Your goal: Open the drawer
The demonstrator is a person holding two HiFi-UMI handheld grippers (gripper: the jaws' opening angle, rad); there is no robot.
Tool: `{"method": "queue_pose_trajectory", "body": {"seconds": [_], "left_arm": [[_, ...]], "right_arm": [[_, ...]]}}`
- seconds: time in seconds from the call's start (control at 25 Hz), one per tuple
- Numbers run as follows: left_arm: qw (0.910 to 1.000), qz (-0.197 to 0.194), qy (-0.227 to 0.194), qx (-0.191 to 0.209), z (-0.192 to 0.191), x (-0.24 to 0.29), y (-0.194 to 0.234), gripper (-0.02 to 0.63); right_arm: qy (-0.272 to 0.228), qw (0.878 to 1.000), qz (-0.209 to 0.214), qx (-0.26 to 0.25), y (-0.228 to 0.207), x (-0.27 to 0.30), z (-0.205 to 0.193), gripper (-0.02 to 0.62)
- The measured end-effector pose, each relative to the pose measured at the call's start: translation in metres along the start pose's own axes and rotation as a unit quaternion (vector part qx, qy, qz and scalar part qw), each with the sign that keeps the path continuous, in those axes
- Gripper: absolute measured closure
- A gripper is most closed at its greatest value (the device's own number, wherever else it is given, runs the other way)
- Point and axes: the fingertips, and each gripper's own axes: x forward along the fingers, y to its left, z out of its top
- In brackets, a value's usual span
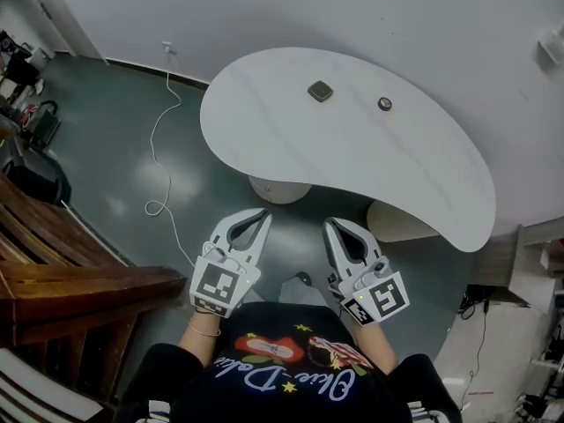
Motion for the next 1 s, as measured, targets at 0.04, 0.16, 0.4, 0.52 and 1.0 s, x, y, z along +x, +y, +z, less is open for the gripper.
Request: {"method": "queue_pose_trajectory", "body": {"seconds": [0.04, 0.16, 0.4, 0.52, 1.0], "left_arm": [[1.0000, 0.008, 0.002, -0.004, -0.002, 0.003, -0.002, 0.601], [0.9991, 0.034, 0.012, -0.022, -0.012, 0.006, -0.006, 0.601], [0.9963, 0.068, 0.039, -0.035, -0.045, 0.015, -0.006, 0.601], [0.9950, 0.078, 0.043, -0.045, -0.063, 0.023, 0.007, 0.601], [0.9869, 0.126, 0.058, -0.082, -0.174, 0.059, 0.078, 0.600]], "right_arm": [[0.003, 1.000, 0.006, 0.002, -0.005, -0.001, -0.002, 0.598], [0.011, 0.999, 0.033, 0.004, -0.013, 0.000, -0.008, 0.598], [0.033, 0.997, 0.062, 0.013, -0.026, 0.012, -0.040, 0.598], [0.053, 0.996, 0.069, 0.013, -0.024, 0.027, -0.060, 0.598], [0.101, 0.992, 0.075, 0.017, -0.022, 0.084, -0.138, 0.598]]}}
